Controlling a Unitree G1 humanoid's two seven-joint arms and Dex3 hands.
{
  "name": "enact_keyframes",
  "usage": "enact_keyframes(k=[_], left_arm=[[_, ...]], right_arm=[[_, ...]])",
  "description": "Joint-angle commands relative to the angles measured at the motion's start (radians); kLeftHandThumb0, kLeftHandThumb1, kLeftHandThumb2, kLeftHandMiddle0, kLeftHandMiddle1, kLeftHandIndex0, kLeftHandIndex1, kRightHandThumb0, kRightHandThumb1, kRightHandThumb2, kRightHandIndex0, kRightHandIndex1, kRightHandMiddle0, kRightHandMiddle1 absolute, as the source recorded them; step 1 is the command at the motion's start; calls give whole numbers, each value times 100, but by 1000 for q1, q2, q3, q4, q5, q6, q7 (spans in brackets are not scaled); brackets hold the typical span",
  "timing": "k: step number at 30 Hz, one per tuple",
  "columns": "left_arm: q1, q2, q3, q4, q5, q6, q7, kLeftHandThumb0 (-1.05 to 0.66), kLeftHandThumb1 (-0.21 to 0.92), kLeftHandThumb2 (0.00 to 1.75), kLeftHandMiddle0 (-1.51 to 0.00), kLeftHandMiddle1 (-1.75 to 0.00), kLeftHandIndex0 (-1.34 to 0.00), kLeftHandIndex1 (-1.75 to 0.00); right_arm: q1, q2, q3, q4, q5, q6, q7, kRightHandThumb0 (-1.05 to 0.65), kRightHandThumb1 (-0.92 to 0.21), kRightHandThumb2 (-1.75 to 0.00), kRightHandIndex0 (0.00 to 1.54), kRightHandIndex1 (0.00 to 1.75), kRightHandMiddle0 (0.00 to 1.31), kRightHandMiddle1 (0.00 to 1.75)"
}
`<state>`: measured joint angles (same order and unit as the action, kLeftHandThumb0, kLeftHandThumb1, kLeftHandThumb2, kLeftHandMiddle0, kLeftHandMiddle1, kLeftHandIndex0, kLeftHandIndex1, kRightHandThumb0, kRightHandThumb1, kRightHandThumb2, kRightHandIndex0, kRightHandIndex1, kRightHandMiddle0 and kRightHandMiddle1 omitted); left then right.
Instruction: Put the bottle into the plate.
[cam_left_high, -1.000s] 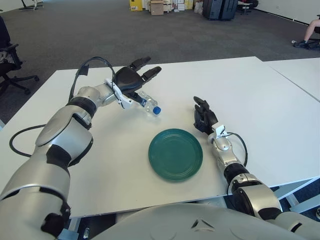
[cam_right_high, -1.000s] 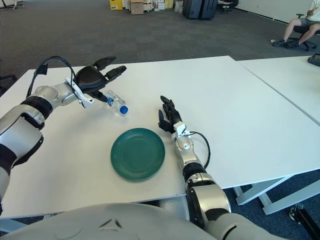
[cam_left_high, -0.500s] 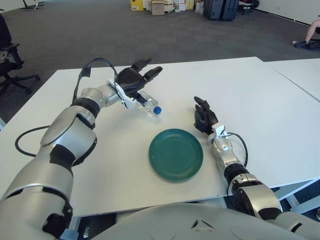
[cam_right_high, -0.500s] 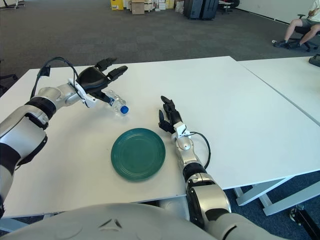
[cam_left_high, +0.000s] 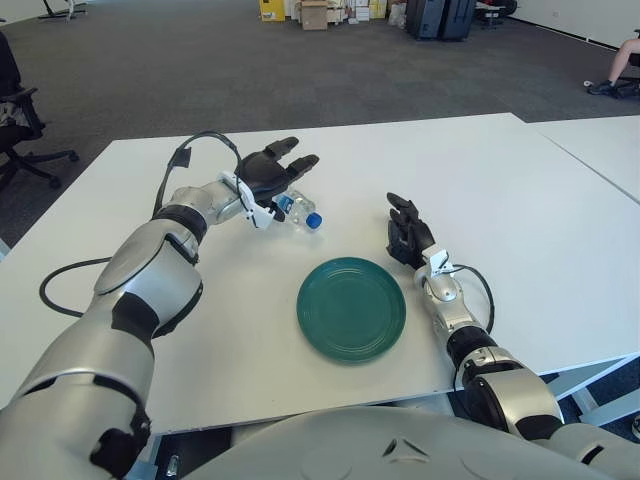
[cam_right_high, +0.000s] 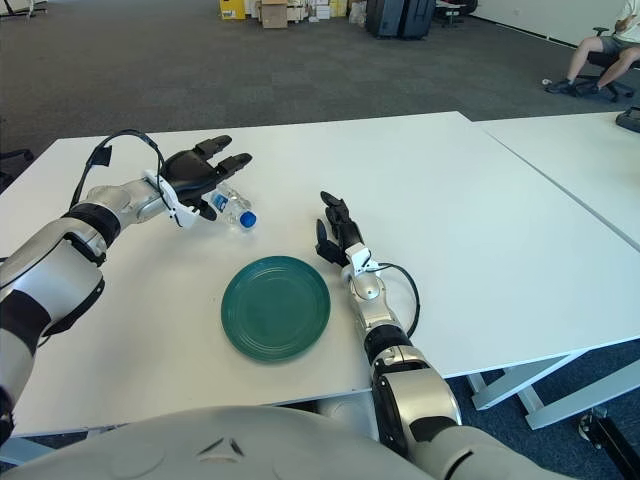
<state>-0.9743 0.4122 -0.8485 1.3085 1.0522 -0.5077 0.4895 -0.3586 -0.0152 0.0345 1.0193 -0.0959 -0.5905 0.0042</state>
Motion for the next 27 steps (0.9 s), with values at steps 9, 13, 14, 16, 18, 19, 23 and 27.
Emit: enact_keyframes(k=[9,13,14,16,18,19,23,27], left_arm=[[-15,-16,-80,23,62,49,-89,-99,87,4,-11,-2,0,-22],[-17,-21,-95,26,73,60,-121,-99,87,4,-12,-2,0,-22],[-17,-22,-98,26,75,63,-124,-99,88,4,-12,-2,0,-22],[-15,-22,-102,26,76,66,-126,-100,88,4,-13,-2,0,-23],[-13,-26,-110,29,81,76,-127,-100,88,4,-13,-2,0,-23],[-12,-27,-114,31,84,81,-127,-100,88,4,-13,-2,0,-23],[-8,-35,-125,37,92,99,-122,-101,89,4,-14,-2,0,-21],[-7,-38,-127,40,93,109,-119,-101,89,4,-15,-2,0,-21]], right_arm=[[45,-1,0,31,-1,56,8,-77,-92,-87,17,0,0,48],[47,-1,2,29,-2,53,9,-77,-92,-88,17,0,0,47],[48,-1,2,28,-3,54,7,-77,-92,-88,17,0,0,47],[49,0,3,26,-4,56,5,-78,-92,-88,17,0,0,46],[50,0,3,26,-4,56,4,-78,-92,-88,17,0,0,46],[51,0,3,25,-4,55,5,-78,-92,-89,17,0,0,46],[52,3,2,26,-1,60,5,-77,-92,-89,17,0,0,47],[53,5,0,26,1,60,6,-77,-92,-89,17,0,0,48]])
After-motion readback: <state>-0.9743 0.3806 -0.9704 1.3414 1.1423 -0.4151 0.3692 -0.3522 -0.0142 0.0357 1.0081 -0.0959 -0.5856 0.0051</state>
